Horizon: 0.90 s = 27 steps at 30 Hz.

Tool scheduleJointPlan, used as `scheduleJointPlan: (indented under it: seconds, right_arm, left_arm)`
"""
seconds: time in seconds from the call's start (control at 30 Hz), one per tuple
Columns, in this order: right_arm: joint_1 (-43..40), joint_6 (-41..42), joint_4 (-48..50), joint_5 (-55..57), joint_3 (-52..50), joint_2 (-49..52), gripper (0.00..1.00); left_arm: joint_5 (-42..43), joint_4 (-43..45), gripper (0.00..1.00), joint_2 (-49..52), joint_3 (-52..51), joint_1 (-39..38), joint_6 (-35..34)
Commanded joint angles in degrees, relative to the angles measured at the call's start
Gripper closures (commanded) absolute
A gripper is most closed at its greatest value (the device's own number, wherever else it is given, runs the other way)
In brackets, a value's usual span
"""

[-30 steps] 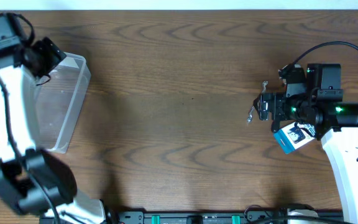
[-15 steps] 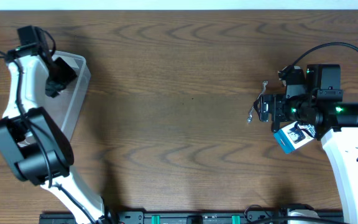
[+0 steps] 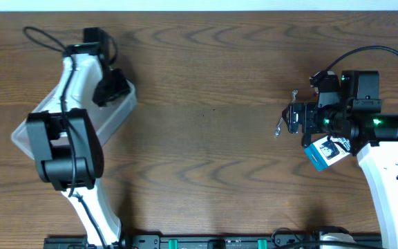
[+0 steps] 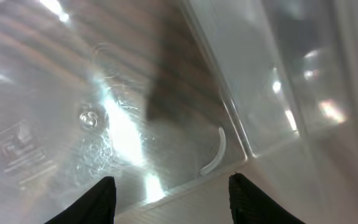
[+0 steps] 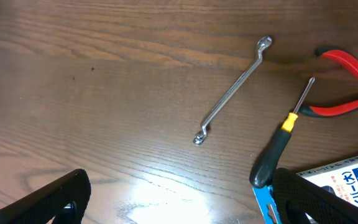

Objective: Pack container
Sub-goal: 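Drag the clear container with the left gripper toward table center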

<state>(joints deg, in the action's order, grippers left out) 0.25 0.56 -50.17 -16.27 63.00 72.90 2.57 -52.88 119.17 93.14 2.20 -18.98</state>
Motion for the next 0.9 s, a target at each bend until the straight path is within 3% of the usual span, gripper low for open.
scheduleJointPlan:
  seconds: [0.0, 0.4, 0.57, 0.67, 0.87]
  right_arm:
    - [-0.2, -0.85, 0.04, -0.7, 1.01, -0.15, 0.04]
    - [-0.2, -0.85, 0.28, -0.68, 1.01, -0.15, 0.03]
    - [-0.2, -0.85, 0.66, -0.68, 1.01, -0.15, 0.03]
    - [-0.2, -0.9, 0.7, -0.68, 1.01, -0.15, 0.02]
    - [-0.2, -1.11, 0.68, -0.66, 1.01, -0.15, 0.02]
  left_arm:
    - [0.92, -1.38, 0.49, 0.17, 0.48, -3.54, 1.73]
    - [9.01, -11.19, 0.49, 0.17, 0.48, -17.18, 1.95]
    - [8.87, -14.91, 0.49, 0.17, 0.48, -22.97, 12.04]
    - [6.36, -15.43, 0.49, 0.07, 0.48, -25.38, 17.46]
    - [-5.81, -15.26, 0.48, -1.51, 0.48, -25.75, 17.88]
